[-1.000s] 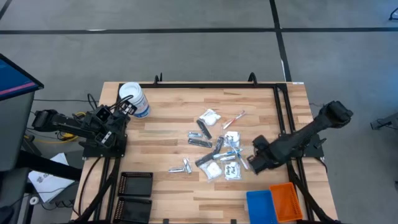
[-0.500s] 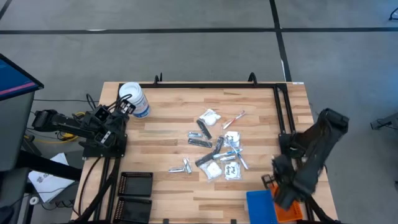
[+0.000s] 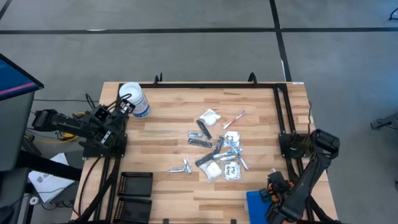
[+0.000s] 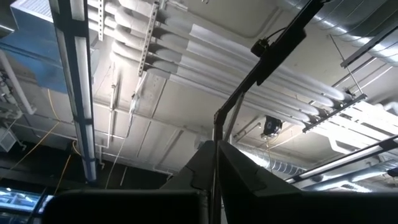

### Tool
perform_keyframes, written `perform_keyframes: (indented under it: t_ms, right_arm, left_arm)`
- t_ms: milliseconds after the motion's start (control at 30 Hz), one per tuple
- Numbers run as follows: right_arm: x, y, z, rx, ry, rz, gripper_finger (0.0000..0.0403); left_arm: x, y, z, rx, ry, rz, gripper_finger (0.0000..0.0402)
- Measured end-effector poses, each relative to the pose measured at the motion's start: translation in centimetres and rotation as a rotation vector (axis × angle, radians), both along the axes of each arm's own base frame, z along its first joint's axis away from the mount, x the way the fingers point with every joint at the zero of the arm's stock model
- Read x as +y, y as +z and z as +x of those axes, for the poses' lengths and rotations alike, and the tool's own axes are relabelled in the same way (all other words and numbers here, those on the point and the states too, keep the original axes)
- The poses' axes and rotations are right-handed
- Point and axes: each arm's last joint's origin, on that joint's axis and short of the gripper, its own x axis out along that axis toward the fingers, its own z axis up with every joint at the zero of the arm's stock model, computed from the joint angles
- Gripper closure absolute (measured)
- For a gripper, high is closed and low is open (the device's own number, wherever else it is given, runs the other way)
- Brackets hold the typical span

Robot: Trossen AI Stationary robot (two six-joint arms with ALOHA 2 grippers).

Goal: Pick & Place Travel size toiletries
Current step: Put the light blue toothbrush into the orange bin

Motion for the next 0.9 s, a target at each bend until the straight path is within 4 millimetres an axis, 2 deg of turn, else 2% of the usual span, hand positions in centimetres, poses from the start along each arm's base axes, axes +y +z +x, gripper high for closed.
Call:
perform_keyframes:
  t_ms: [200,433,900]
  right_arm:
    - [1.2,-1.4,0.1,0.041,-0.019,0.05,0.0395]
    - [2.6,0.0,-0.4,0.072,-0.029,0.136,0.0395]
    - [2.5,-0.1,-0.5,0.075,-0.034,0.128,0.0383]
  left_arm:
    - [0.0,0.1,0.1,-0.002,0.034,0.022,0.039]
    - [0.0,0.1,0.2,-0.003,0.057,0.032,0.039]
    - [0.0,0.1,0.1,-0.013,0.066,0.036,0.039]
